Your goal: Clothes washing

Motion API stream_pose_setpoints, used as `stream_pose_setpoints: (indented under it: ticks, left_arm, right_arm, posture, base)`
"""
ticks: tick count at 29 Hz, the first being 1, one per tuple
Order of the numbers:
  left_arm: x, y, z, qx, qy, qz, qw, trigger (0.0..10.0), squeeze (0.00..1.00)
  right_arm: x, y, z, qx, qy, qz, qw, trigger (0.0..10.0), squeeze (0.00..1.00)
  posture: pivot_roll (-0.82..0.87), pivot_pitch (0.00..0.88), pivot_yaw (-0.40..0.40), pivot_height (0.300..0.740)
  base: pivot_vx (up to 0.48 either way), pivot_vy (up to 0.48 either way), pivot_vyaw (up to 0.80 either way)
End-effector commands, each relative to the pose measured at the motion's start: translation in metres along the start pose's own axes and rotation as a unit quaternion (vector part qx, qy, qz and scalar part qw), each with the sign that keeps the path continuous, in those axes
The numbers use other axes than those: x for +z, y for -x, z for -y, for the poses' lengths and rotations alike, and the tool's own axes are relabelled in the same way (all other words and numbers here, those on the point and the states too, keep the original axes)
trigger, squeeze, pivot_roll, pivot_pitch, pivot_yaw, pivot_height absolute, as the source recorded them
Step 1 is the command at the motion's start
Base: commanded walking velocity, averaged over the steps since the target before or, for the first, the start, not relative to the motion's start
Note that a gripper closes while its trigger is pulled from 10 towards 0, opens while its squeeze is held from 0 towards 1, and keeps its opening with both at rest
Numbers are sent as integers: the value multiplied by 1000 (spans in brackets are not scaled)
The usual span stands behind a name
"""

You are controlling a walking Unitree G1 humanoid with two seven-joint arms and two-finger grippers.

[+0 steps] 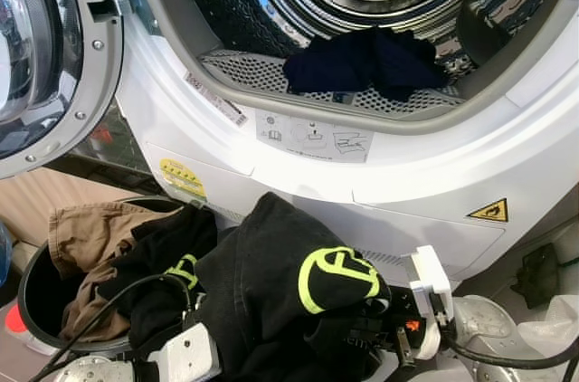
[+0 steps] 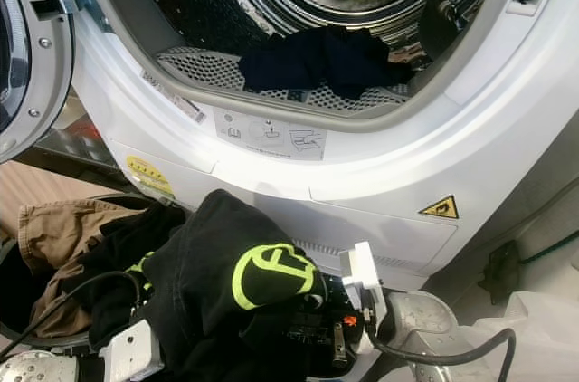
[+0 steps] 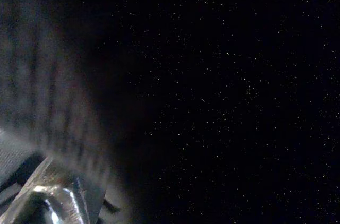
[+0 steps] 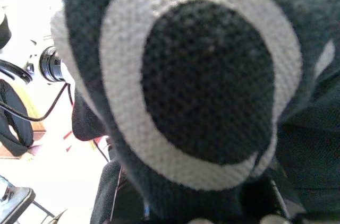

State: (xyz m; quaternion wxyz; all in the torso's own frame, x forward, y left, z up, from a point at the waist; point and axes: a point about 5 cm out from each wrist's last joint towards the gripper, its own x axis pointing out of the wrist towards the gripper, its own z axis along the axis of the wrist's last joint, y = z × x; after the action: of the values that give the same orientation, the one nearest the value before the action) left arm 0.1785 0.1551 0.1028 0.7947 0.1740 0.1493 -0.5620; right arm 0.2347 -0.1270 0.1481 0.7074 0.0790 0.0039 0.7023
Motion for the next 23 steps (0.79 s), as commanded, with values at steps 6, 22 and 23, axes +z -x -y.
stream_pose_setpoints:
  ticks: [6,22,23]
  left_arm:
    - [-5,-6,-22,76,-54,-27,995,0,0]
    - [-4,-6,-21,91,-51,-1,995,0,0]
    - [-4,-6,-20,88,-53,-2,995,0,0]
  right_arm:
    - [5,-4,-1,8,18,12,1000,0,0]
    - [3,-4,1,4,19,11,1000,0,0]
    - [3,-4,2,4,20,11,1000,0,0]
  posture:
    - [62,64,18,740]
    - [72,74,18,740]
    - [72,75,18,740]
  base:
    - [0,0,0]
    - [0,0,0]
    - [0,0,0]
